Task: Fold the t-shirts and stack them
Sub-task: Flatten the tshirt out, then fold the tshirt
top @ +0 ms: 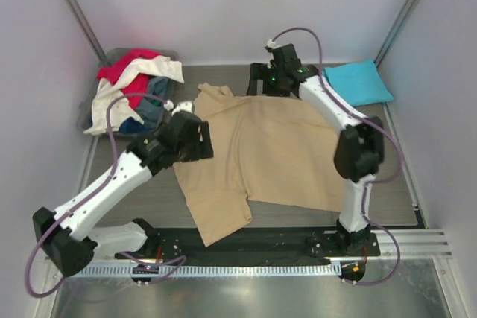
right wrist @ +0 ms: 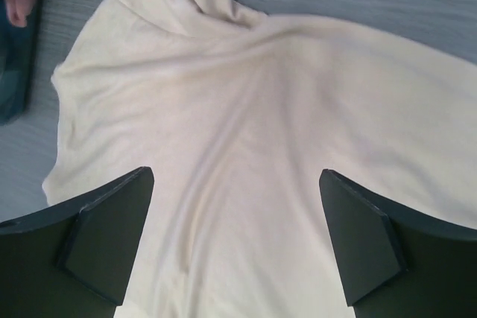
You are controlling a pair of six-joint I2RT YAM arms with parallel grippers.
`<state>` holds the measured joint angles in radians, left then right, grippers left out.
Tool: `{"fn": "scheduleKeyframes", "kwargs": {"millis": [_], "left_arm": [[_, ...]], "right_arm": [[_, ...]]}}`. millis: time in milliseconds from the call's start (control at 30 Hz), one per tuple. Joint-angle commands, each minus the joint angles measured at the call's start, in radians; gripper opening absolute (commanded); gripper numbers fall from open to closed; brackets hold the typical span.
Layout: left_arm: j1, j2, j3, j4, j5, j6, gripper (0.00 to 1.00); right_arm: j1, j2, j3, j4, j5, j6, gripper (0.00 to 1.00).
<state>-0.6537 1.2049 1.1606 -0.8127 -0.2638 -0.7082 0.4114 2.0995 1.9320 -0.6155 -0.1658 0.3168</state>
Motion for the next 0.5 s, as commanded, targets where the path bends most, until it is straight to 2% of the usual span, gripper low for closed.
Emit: {"fn": "scheduleKeyframes", "kwargs": {"millis": [0,33,67,100,133,167,267,300,467], "left_arm": [[-0.159,-0.079,-0.134,-0.189,-0.054,-0.231,0.74],[-0.208,-0.112,-0.186,-0.204,-0.063,-0.281,0.74],[-0.301,-0.126,-0.214,-0.215,-0.063,-0.319,0.73],[-0.345,-0.139,-0.242,-0.221,-0.060,-0.415,0.73],[-0.386,-0.163,-0.299,-0.215,-0.057,-0.454,0.73],[-0.462,-0.172,-0.332,-0.200,-0.036,-0.491,0.72],[-0.582,-0.186,-0.452,-0.109,-0.002,-0.626,0.71],[-0.606,-0.182,-0.475,-0.067,0.014,-0.651,0.71],[-0.701,-0.139,-0.599,0.090,0.073,-0.744,0.70]], "right_arm": [[0.010,-0.370,-0.279,0.037,0.234,0.011,1.00],[0.004,-0.516,-0.444,0.042,0.381,0.060,1.00],[-0.002,-0.591,-0.529,0.046,0.456,0.108,1.00],[-0.017,-0.667,-0.615,0.059,0.486,0.146,1.00],[-0.058,-0.756,-0.699,0.072,0.485,0.227,1.00],[-0.081,-0.905,-0.852,0.089,0.476,0.267,1.00],[-0.160,-1.096,-1.066,0.085,0.391,0.344,0.99],[-0.163,-1.180,-1.097,0.076,0.376,0.347,1.00],[-0.164,-1.260,-1.180,-0.035,0.353,0.349,1.00]]}}
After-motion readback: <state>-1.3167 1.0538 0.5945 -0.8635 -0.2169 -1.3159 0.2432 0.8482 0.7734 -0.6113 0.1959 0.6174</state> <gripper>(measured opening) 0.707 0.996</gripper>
